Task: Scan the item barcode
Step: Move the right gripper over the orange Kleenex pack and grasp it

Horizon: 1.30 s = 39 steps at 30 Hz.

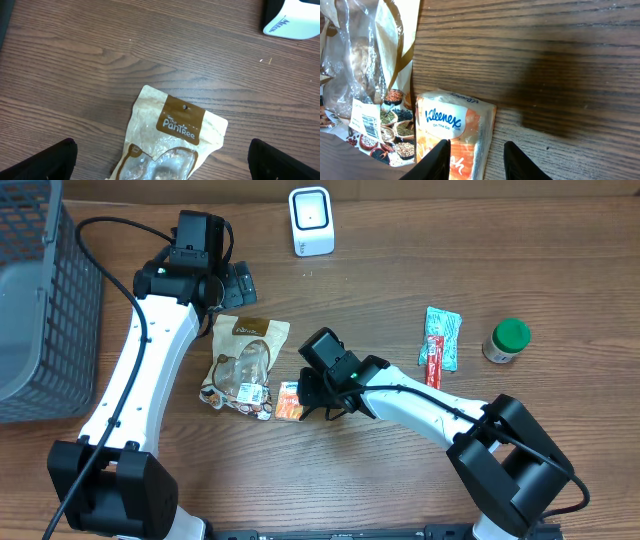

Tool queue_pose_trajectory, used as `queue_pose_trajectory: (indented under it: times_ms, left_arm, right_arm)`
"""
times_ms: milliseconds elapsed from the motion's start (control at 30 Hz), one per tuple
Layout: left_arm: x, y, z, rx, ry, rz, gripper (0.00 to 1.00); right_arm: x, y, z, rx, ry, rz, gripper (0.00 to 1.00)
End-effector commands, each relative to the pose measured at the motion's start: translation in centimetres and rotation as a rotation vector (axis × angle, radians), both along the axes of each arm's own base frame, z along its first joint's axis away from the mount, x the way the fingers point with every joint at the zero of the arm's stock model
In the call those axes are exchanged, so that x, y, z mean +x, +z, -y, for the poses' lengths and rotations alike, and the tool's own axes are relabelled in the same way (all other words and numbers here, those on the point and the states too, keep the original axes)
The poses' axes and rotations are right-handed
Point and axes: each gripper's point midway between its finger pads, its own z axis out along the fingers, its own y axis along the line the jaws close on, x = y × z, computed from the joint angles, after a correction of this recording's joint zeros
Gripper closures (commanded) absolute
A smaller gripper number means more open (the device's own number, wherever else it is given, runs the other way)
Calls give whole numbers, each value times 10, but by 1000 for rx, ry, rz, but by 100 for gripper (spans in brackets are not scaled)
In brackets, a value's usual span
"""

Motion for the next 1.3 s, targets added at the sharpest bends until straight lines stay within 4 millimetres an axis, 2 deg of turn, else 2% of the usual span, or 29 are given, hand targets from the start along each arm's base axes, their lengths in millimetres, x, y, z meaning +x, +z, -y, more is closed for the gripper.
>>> queue_pose_trajectory:
  times_ms: [0,67,300,400,667,933,1100,1200,1267]
  left_arm:
    - [3,6,1,0,6,17,0]
    - [3,6,1,0,6,17,0]
    - [3,6,1,0,6,17,0]
    - [3,6,1,0,6,17,0]
    - [3,6,1,0,6,17,0]
    - [3,6,1,0,6,17,0]
    - [3,6,1,0,6,17,0]
    - [3,6,1,0,6,17,0]
    - [3,6,1,0,6,17,0]
  right_arm:
    - [2,13,-4,28,-10,14,65]
    - [-1,3,0,24,-61,-22,65]
    - [-11,-18,0,20,-79,-86,66]
    - [-14,-25,2,19,-99,-112,73]
    - [-19,-30,7,5,-123,-142,77]
    - [-30,-50,17,-31,-195,-210,81]
    - [-39,-47,10,4,-159,-255,81]
    - [-40,-45,6,25,-117,-257,94]
    - [-39,-44,6,37,-100,-259,96]
